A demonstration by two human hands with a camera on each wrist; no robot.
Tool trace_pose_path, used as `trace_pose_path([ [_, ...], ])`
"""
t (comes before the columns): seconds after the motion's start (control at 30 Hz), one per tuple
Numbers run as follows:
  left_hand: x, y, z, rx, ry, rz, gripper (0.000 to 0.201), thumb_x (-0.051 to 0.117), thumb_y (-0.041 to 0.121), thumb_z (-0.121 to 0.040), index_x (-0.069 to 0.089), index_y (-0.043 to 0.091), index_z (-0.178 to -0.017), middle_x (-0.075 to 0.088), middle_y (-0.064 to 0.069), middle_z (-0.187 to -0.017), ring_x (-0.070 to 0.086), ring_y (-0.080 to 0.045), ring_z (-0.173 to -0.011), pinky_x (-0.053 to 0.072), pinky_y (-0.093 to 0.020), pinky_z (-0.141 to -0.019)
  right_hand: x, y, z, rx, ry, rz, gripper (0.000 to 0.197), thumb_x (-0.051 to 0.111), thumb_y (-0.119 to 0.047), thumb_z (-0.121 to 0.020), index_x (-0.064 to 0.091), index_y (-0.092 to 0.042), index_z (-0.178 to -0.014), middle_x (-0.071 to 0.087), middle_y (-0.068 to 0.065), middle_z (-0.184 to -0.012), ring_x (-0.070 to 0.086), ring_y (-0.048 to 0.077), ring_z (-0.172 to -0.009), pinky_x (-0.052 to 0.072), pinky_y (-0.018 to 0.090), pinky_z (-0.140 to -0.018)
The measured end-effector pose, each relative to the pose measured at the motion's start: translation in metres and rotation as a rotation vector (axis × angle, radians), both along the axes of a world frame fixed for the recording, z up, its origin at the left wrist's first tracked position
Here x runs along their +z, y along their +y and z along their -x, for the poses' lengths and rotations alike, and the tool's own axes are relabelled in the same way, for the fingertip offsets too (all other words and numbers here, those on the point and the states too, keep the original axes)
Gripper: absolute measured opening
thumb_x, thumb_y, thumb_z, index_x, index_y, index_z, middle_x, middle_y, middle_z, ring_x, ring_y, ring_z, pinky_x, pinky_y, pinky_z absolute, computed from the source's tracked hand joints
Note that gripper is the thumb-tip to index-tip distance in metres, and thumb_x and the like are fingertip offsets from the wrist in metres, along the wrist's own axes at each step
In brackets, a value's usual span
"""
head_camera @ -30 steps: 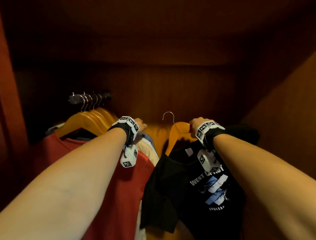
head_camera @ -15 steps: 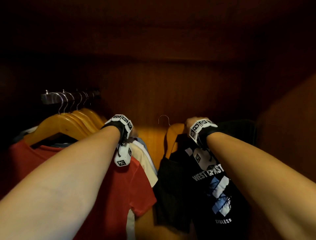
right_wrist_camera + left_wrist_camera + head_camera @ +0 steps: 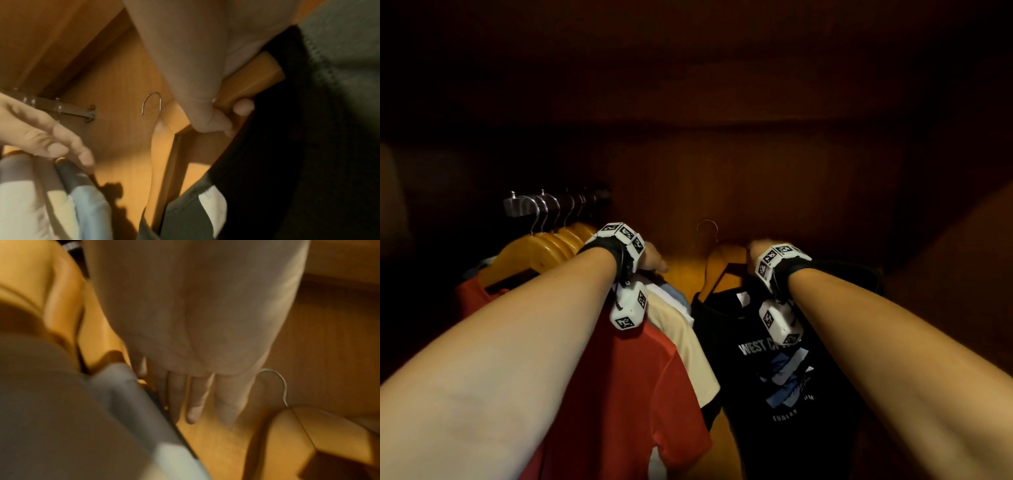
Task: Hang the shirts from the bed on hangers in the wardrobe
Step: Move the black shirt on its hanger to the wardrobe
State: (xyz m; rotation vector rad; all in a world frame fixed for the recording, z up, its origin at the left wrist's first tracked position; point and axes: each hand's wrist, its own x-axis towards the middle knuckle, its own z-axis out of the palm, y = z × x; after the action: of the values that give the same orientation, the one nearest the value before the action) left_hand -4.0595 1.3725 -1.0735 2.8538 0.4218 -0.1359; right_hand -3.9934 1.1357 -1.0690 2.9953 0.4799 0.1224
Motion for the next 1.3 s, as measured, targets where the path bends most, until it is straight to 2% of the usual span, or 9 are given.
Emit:
trace_pose_path([
  [0.1,0.001,0.003,0.008,-0.06,-0.013,0.051,0.008,0.057,0.015,-0.095,0.064,0.014,-0.099,0.067,-0.014,-0.107,0.062,-0.028,-0.088,0.049,-0.033,-0.077,-0.002,0.017,-0.015,0.039,0.041,-0.024,0.032,0.075,-0.015,-0.074,0.063,-0.014,-0.103,0.068,0.012,-0.106,0.067,0.033,-0.098,0.055,0.042,-0.075],
  [0.23,0.001,0.016,0.01,-0.056,-0.078,0.081,0.012,0.064,0.01,-0.087,0.069,0.017,-0.079,0.071,-0.018,-0.107,0.066,-0.035,-0.104,0.05,-0.043,-0.093,-0.016,0.046,-0.063,0.105,0.025,-0.214,0.035,0.062,-0.033,-0.087,0.06,-0.021,-0.119,0.059,0.018,-0.129,0.061,0.04,-0.112,0.051,0.053,-0.095],
  [0.37,0.01,0.027,0.012,-0.091,-0.156,0.074,0.013,0.064,0.015,-0.089,0.068,0.018,-0.077,0.072,-0.016,-0.1,0.062,-0.022,-0.086,0.051,-0.044,-0.096,-0.004,0.067,-0.039,0.162,0.012,-0.315,0.064,0.063,-0.036,-0.092,0.038,-0.014,-0.146,0.047,0.016,-0.145,0.051,0.039,-0.127,0.046,0.051,-0.103],
  [0.53,0.043,0.034,0.026,0.069,-0.261,-0.246,0.026,0.061,0.041,-0.091,0.071,0.02,-0.104,0.068,-0.006,-0.105,0.064,-0.027,-0.098,0.052,-0.04,-0.092,0.01,0.097,-0.028,0.231,-0.004,-0.352,0.082,0.065,-0.038,-0.094,0.018,-0.011,-0.156,0.024,0.014,-0.16,0.033,0.039,-0.142,0.036,0.052,-0.111],
  [0.67,0.071,0.057,0.017,0.151,-0.266,-0.485,0.04,0.054,0.045,-0.091,0.062,0.02,-0.122,0.063,-0.006,-0.122,0.061,-0.032,-0.103,0.053,-0.046,-0.09,0.032,0.105,0.016,0.292,0.003,-0.445,0.047,0.056,-0.018,-0.1,0.044,0.0,-0.142,0.043,0.009,-0.148,0.045,0.033,-0.133,0.038,0.034,-0.103],
  [0.87,0.088,0.068,0.04,0.259,-0.284,-0.723,0.048,0.049,0.045,-0.095,0.052,0.02,-0.136,0.051,-0.009,-0.14,0.052,-0.036,-0.124,0.047,-0.052,-0.099,0.056,0.136,0.021,0.289,0.055,-0.052,0.124,0.084,-0.024,-0.077,-0.01,-0.033,-0.157,-0.006,0.007,-0.165,0.016,0.05,-0.146,0.041,0.065,-0.103],
  [0.97,0.079,0.082,0.043,0.283,-0.1,-0.832,0.063,0.063,0.039,-0.091,0.039,0.027,-0.148,0.038,-0.009,-0.153,0.044,-0.041,-0.133,0.049,-0.057,-0.096,0.067,0.133,0.054,0.287,0.019,0.001,0.099,0.069,-0.016,-0.092,-0.006,-0.015,-0.158,-0.008,0.01,-0.164,0.011,0.045,-0.147,0.022,0.048,-0.118],
  [1.07,0.08,0.081,0.035,0.234,0.102,-0.905,0.071,0.071,0.04,-0.082,0.043,0.026,-0.146,0.046,-0.008,-0.147,0.048,-0.039,-0.13,0.05,-0.056,-0.093,0.068,0.15,0.051,0.284,0.013,0.086,0.096,0.067,-0.021,-0.094,-0.005,-0.013,-0.158,-0.009,0.018,-0.164,0.009,0.049,-0.147,0.026,0.061,-0.112],
  [1.3,0.078,0.084,0.035,0.257,0.009,-0.905,0.052,0.055,0.049,-0.092,0.05,0.026,-0.138,0.056,-0.008,-0.133,0.056,-0.033,-0.118,0.05,-0.051,-0.095,0.07,0.167,0.064,0.336,-0.047,0.169,0.086,0.058,-0.019,-0.098,-0.003,-0.009,-0.157,0.004,0.019,-0.162,0.011,0.048,-0.147,0.014,0.055,-0.118],
])
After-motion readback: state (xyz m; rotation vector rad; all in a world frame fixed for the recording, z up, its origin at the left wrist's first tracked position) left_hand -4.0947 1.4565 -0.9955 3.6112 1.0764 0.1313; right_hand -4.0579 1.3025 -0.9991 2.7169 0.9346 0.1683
